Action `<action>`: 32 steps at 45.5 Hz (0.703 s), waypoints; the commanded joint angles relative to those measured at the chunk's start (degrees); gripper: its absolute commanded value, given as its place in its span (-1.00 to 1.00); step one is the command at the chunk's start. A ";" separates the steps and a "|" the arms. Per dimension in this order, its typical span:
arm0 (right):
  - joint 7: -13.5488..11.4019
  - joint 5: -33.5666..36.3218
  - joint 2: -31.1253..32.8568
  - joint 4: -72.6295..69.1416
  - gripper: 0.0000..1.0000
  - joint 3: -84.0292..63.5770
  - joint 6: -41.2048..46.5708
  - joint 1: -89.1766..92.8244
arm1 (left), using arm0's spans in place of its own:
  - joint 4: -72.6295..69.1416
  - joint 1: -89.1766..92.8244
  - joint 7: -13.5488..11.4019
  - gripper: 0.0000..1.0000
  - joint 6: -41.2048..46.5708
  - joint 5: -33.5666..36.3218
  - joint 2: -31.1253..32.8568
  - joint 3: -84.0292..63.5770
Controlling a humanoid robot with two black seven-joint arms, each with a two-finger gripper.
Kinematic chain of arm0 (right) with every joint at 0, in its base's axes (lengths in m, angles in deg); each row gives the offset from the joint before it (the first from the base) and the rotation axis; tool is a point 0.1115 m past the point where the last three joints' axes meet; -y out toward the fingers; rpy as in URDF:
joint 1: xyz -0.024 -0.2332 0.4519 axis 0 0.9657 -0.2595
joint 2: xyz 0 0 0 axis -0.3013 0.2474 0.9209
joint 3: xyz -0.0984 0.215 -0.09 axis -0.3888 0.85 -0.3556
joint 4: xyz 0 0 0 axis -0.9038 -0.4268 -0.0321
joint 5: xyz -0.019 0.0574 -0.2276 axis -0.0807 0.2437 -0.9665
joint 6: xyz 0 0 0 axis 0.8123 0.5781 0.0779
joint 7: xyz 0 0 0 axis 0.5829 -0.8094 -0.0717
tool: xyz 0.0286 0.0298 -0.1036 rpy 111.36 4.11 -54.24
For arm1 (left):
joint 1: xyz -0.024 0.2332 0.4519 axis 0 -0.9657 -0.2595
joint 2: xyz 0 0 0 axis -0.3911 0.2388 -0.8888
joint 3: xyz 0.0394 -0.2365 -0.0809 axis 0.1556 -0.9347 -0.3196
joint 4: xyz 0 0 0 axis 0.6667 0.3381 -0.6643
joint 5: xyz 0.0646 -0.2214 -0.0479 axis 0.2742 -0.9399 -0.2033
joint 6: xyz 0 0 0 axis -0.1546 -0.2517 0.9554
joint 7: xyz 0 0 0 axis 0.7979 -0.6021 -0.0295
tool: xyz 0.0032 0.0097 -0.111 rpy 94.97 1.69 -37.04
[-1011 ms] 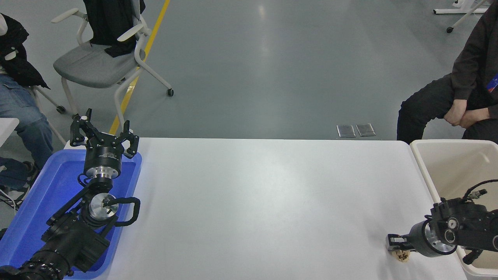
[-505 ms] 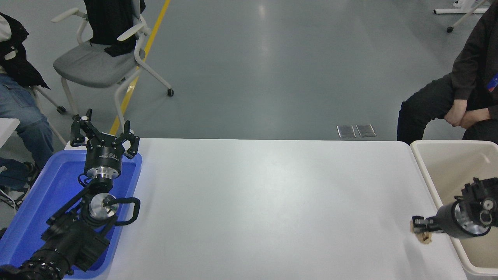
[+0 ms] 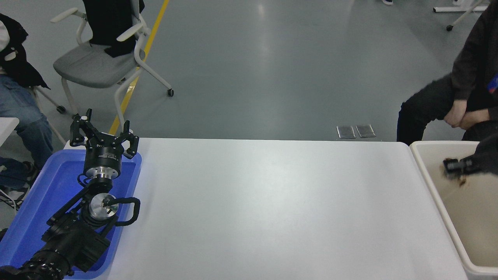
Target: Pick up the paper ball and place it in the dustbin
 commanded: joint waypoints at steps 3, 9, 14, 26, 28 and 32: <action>-0.52 1.01 -2.58 -1.66 -1.00 -3.16 2.58 -8.19 | -0.01 -0.06 0.00 0.98 0.01 0.02 -0.01 -0.01; -0.52 1.01 -2.22 -1.22 -1.00 -3.16 2.23 -7.84 | -0.01 -0.06 0.00 0.98 0.01 0.02 -0.01 -0.01; -0.52 0.92 -1.70 0.44 -1.00 -3.16 2.05 -6.78 | -0.01 -0.06 0.00 0.98 0.01 -0.06 -0.01 -0.01; -0.26 -3.29 3.04 14.49 -1.00 -1.41 0.38 6.30 | -0.01 0.03 0.00 0.98 0.01 -0.06 -0.01 -0.01; 0.01 -5.31 4.80 18.19 -1.00 -0.18 0.29 9.81 | -0.01 0.03 0.00 0.98 0.01 -0.06 -0.01 -0.01; 0.18 -9.09 8.40 25.57 -1.00 4.29 -0.15 17.81 | -0.01 0.03 0.00 0.98 0.01 -0.06 -0.01 -0.01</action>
